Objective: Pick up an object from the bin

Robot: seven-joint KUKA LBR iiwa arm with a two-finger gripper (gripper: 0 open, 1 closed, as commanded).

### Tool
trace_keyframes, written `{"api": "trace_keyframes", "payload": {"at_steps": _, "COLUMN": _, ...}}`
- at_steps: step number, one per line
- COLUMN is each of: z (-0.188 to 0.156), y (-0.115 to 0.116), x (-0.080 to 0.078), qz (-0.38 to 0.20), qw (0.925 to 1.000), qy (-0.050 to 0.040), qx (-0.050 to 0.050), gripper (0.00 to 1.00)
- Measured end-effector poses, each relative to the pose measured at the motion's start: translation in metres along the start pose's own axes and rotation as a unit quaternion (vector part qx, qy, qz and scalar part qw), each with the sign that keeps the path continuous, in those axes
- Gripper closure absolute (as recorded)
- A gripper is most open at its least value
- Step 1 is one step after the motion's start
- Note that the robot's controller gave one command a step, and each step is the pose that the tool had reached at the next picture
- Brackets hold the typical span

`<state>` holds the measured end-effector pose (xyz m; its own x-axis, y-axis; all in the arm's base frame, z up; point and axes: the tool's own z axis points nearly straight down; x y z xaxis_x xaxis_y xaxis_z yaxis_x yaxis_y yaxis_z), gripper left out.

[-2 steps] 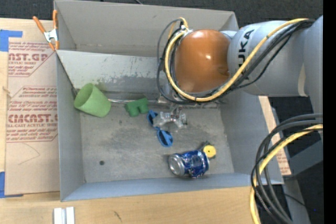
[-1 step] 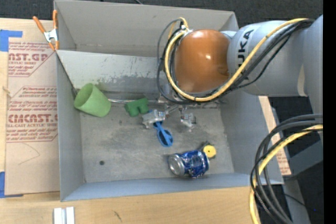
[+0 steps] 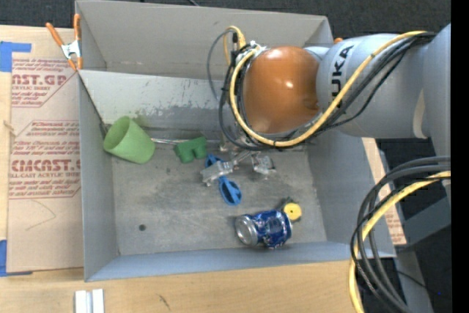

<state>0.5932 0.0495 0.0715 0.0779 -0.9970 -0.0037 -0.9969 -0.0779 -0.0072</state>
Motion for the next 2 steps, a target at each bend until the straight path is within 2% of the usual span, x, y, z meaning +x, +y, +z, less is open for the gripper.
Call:
{"api": "trace_keyframes", "payload": {"at_steps": 1, "z": -0.001, "y": 0.000, "x": 0.000, "qz": 0.001, "qw": 1.0000, "qy": -0.0008, "qx": 0.000, "gripper": 1.00}}
{"api": "trace_keyframes", "payload": {"at_steps": 2, "z": -0.133, "y": 0.008, "x": -0.022, "qz": -0.001, "qw": 1.0000, "qy": 0.0002, "qx": 0.001, "gripper": 1.00}}
